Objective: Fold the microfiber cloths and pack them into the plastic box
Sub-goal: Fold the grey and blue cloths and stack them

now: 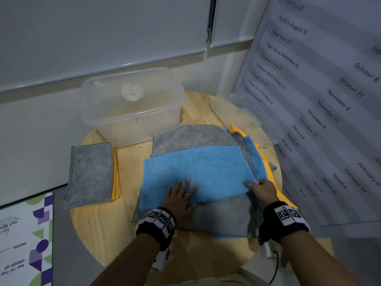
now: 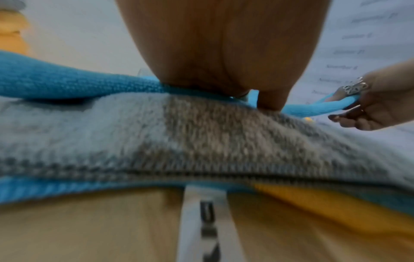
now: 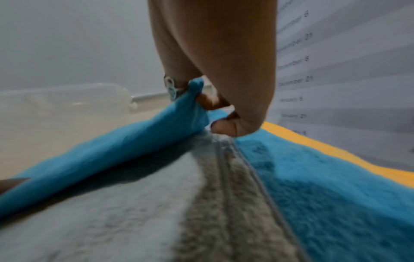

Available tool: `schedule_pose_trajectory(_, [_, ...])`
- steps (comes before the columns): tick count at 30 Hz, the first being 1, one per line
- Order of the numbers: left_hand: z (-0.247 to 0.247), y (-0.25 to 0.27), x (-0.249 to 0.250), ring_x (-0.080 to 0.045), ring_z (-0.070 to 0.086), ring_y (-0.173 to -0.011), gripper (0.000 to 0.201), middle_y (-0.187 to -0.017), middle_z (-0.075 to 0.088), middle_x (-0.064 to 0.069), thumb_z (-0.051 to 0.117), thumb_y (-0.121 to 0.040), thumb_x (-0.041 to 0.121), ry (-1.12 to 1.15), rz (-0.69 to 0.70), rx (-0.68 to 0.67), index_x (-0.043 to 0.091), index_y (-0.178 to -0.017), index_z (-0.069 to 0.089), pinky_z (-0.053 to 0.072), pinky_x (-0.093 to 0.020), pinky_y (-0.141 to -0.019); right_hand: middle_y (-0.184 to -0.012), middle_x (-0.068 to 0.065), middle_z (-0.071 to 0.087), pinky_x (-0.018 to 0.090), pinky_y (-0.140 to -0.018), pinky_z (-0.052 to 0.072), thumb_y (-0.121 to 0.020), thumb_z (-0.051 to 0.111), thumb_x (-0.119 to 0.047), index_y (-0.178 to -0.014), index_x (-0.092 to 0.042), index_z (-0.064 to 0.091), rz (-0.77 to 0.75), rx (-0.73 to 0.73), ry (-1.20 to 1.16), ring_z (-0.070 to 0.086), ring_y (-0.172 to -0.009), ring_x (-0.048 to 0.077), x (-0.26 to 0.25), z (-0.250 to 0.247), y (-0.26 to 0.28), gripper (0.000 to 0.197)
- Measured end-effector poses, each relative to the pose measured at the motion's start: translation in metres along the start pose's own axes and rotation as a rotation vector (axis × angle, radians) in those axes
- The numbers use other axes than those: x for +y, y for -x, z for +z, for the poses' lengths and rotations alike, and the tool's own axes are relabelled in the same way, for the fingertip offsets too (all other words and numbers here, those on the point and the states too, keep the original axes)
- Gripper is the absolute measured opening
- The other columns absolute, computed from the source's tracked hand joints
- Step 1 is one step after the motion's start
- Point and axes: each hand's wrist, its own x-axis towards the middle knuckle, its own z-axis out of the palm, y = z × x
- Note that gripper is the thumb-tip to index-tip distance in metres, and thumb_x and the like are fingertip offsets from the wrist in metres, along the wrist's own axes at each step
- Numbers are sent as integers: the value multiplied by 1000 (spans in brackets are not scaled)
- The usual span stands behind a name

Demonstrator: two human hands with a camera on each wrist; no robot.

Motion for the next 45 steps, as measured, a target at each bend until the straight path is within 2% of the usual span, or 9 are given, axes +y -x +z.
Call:
schedule_pose_trajectory(8, [-61,-21,3,-27,62,-98,50,-110,65,-15,42,-92,47,985,-201,355,4,-102,65,45,-32,-88,-102,7,64,21,-79,44,-78,71,-5,-76,-11,55,-635,-93,-170,55,-85,-1,-46,61,62,16])
schedule_pose_trajectory(12, [-98,-36,1,-24,62,-81,47,-101,64,-11,33,-96,48,1459,-215,120,11,-107,61,51,-37,-78,-124,10,58,19,-97,38,-73,65,-6,-77,-21,49,-777,-361,69,53,-118,17,-49,96,79,22])
schedule_pose_trajectory(18, [-86,-53,-16,-33,61,-102,43,-108,65,-20,54,-91,38,749,-195,121,-2,-105,62,47,-37,-89,-134,18,50,39,-108,35,-70,61,-18,-102,-3,59,-829,-363,458,43,-129,30,-36,112,80,36])
schedule_pose_trajectory(23, [-74,-69,-21,-39,58,-105,29,-104,60,-29,49,-95,23,832,-251,84,-4,-88,58,46,-40,-91,-156,11,18,39,-118,18,-70,59,1,-143,-14,33,-779,-220,626,14,-145,30,-13,99,68,79])
schedule_pose_trajectory(29, [-79,-81,-11,-29,57,-111,33,-116,62,-17,53,-93,33,952,-294,272,3,-103,62,40,-31,-93,-138,16,50,53,-89,50,-55,81,-7,-131,-10,48,-900,-260,859,48,-124,43,3,94,62,83])
schedule_pose_trajectory(32, [-83,-92,-11,-36,54,-107,32,-111,58,-28,40,-99,28,880,-333,286,8,-74,45,37,-34,-89,-133,16,55,47,-86,53,-49,86,-9,-129,-8,46,-939,-235,877,54,-118,40,6,95,63,90])
schedule_pose_trajectory(36, [-85,-103,-15,-36,53,-112,27,-117,58,-26,43,-98,21,800,-291,277,-3,-101,55,37,-34,-92,-140,18,47,41,-94,46,-55,82,-5,-132,-2,49,-927,-228,873,47,-126,39,12,97,66,83])
schedule_pose_trajectory(40, [-85,-107,-20,-29,55,-113,27,-121,60,-16,53,-90,5,821,-214,391,0,-116,58,36,-18,-88,-154,7,4,23,-118,7,-83,52,-12,-146,-7,18,-837,-461,533,2,-145,22,13,87,61,71])
schedule_pose_trajectory(45, [-86,-106,-22,-25,60,-105,25,-113,65,-13,58,-85,0,829,-107,432,1,-110,60,40,-19,-85,-119,-1,57,29,-94,48,-85,66,-32,-125,-15,49,-335,-217,-122,56,-110,13,-3,81,55,47])
